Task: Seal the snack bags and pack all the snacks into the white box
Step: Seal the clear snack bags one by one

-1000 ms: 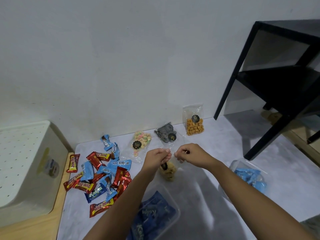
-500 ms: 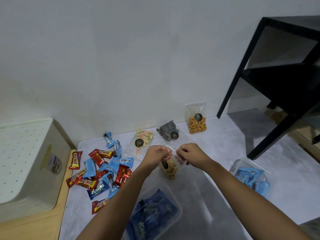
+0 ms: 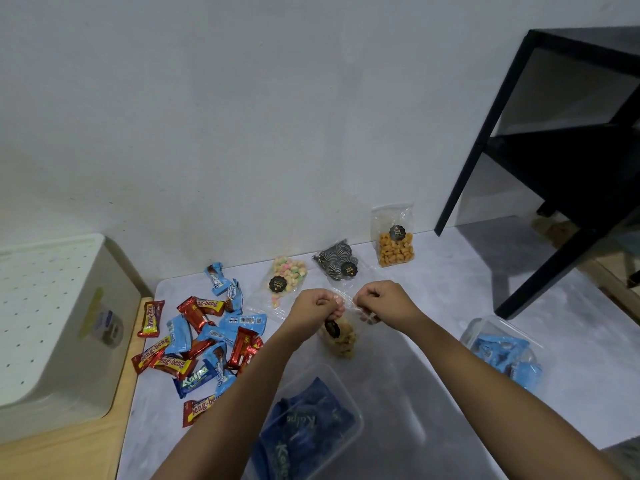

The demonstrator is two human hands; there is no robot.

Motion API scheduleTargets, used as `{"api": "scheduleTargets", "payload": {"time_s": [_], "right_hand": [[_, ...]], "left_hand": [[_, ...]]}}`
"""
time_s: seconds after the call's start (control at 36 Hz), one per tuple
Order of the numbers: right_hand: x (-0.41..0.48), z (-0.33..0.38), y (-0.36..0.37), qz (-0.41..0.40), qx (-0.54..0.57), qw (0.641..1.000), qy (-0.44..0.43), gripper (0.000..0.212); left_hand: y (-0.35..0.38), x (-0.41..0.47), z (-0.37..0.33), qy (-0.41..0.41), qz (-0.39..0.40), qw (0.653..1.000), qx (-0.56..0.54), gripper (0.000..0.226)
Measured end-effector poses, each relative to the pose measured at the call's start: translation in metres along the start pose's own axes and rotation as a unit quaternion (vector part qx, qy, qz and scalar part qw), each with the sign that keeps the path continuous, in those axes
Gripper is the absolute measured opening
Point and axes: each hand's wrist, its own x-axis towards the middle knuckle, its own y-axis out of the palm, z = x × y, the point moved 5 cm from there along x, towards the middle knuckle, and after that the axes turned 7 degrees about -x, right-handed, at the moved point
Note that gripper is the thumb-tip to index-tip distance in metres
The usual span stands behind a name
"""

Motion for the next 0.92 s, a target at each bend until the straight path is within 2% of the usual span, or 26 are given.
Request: {"api": "scheduleTargets", "payload": {"time_s": [0.25,0.53,0.67,0.75,0.83,0.89,0.92], "right_hand": [[-0.002,-0.002,-0.002,0.041,0.007,0.999,0.023,0.018],[0.003,-0.008,-0.003,-0.021,0.024,1.000,0.002,0.015],[0.002,-0.005,-0.004,0.004,-0.007,0.998,-0.062,0.008],[0.003,-0.009,-0.006,0.030,-0.020,0.997,-0.072,0.020],[0.007,-0.011,-0.007,0.028,-0.011,0.996,-0.086,0.019],[0.010,-0.010,-0.011,0.013,-0.012,0.995,-0.096,0.025],[0.012,-0.010,-0.012,0.008,-0.017,0.994,-0.106,0.027]], "left_hand": [[0.002,0.001,0.002,-0.003,-0.006,1.000,-0.004,0.015],[0.005,0.005,0.002,0.009,-0.042,0.999,0.017,0.011],[0.003,0.003,0.003,0.028,-0.110,0.994,0.001,0.009],[0.004,0.001,0.002,0.051,-0.158,0.986,0.005,0.011],[0.010,0.000,0.004,0.064,-0.194,0.979,0.015,0.004],[0.012,-0.001,0.009,0.077,-0.231,0.969,0.036,0.022],[0.012,-0.003,0.010,0.099,-0.253,0.959,0.079,0.033]]}}
